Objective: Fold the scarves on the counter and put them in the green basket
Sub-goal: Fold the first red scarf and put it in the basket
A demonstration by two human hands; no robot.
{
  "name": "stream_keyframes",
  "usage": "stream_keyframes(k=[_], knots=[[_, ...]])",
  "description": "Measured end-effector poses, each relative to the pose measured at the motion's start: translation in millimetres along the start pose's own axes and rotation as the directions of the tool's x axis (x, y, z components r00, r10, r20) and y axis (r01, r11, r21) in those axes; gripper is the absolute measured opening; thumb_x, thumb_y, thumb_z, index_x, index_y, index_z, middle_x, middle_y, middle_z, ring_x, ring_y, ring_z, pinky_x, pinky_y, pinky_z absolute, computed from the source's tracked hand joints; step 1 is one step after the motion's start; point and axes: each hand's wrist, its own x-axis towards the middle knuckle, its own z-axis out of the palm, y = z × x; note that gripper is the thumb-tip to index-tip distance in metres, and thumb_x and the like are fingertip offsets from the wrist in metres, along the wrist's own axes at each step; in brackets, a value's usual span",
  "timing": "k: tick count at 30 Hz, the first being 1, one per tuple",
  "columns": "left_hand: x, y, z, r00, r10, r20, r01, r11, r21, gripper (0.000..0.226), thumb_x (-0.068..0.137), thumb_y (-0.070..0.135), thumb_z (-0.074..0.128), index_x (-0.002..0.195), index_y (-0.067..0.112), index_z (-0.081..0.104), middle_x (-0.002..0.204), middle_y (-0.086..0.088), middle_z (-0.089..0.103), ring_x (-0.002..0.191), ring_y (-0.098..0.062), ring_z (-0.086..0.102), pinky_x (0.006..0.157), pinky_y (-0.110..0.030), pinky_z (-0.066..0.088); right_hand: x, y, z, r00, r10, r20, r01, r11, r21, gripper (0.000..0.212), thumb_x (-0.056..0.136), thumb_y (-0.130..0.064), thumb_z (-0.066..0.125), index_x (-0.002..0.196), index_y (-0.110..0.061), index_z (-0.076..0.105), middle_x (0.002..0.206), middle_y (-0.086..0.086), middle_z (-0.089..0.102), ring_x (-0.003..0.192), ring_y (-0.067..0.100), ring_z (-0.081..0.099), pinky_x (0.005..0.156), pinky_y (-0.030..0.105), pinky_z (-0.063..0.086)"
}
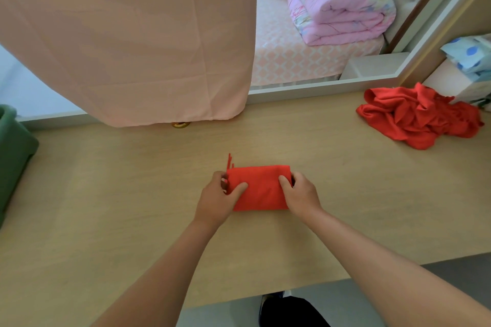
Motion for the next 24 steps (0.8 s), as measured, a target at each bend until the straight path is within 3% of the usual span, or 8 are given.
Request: stream_keyframes(k=[4,7,10,12,14,18,21,24], knots=[[24,6,10,0.994,-0.113,0.011,0.109,0.98,0.164,0.049,0.091,0.06,0.051,0.107,0.016,0.062,0.098,0.0,0.062,0.096,-0.023,0.061,0.08,-0.034,0.048,15,-5,9,0.998,-0.057,-0.029,0.054,0.992,-0.11,0.05,0.097,-0.04,0.057,0.138,-0.013,0.048,0.128,0.006,0.057,0.116,0.025,0.056,0.096,0.034,0.045],[30,6,16,0.991,-0.066,-0.116,0.106,0.92,0.377,0.052,0.091,0.054,0.055,0.123,0.012,0.057,0.119,-0.01,0.053,0.114,-0.03,0.05,0.093,-0.041,0.044,20,-6,17,0.989,-0.147,-0.006,0.128,0.881,-0.455,0.066,0.095,-0.048,0.055,0.15,-0.019,0.033,0.141,0.009,0.042,0.123,0.029,0.051,0.097,0.04,0.045],[34,15,19,0.902,0.393,-0.178,-0.209,0.76,0.615,0.041,0.088,0.027,0.063,0.128,0.017,0.056,0.132,-0.008,0.052,0.12,-0.028,0.048,0.094,-0.042,0.041,27,0,23,0.935,-0.353,0.022,0.29,0.731,-0.618,0.054,0.094,-0.04,0.059,0.143,-0.024,0.045,0.149,0.016,0.04,0.126,0.034,0.049,0.099,0.048,0.043],[40,19,24,0.762,0.645,0.061,-0.504,0.531,0.681,0.032,0.088,0.02,0.052,0.118,0.019,0.064,0.128,-0.004,0.059,0.118,-0.026,0.053,0.097,-0.039,0.036,33,5,27,0.884,-0.458,0.093,0.416,0.681,-0.603,0.039,0.095,-0.028,0.058,0.134,-0.023,0.055,0.152,0.014,0.042,0.131,0.035,0.049,0.101,0.05,0.042],[41,19,29,0.707,0.671,0.223,-0.617,0.431,0.659,0.034,0.091,0.026,0.044,0.114,0.018,0.067,0.123,-0.002,0.063,0.116,-0.026,0.057,0.102,-0.037,0.032,35,8,26,0.86,-0.474,0.187,0.487,0.655,-0.578,0.04,0.099,-0.027,0.044,0.137,-0.02,0.055,0.153,0.009,0.042,0.138,0.031,0.045,0.105,0.05,0.04],[36,-2,31,0.838,0.469,0.278,-0.516,0.519,0.681,0.05,0.099,0.045,0.035,0.136,0.021,0.056,0.144,-0.003,0.051,0.136,-0.026,0.043,0.115,-0.042,0.028,31,8,21,0.847,-0.377,0.374,0.528,0.676,-0.514,0.076,0.091,-0.056,0.005,0.156,-0.021,0.027,0.163,-0.001,0.022,0.152,0.019,0.015,0.121,0.043,0.017],[40,-10,21,0.879,0.367,0.303,-0.473,0.604,0.641,0.06,0.097,0.054,0.032,0.141,0.018,0.05,0.146,-0.006,0.049,0.137,-0.025,0.042,0.115,-0.039,0.032,29,7,24,0.837,-0.313,0.449,0.527,0.683,-0.506,0.084,0.085,-0.063,-0.001,0.159,-0.025,0.01,0.166,-0.003,0.006,0.153,0.014,-0.003,0.123,0.04,0.004],[37,-17,4,0.893,0.316,0.321,-0.45,0.648,0.614,0.074,0.094,0.064,0.03,0.143,0.01,0.046,0.147,-0.008,0.048,0.137,-0.023,0.042,0.116,-0.037,0.031,22,3,30,0.825,-0.292,0.483,0.541,0.655,-0.528,0.086,0.084,-0.066,-0.001,0.159,-0.025,0.007,0.167,-0.001,0.004,0.153,0.016,-0.004,0.124,0.042,0.002]])
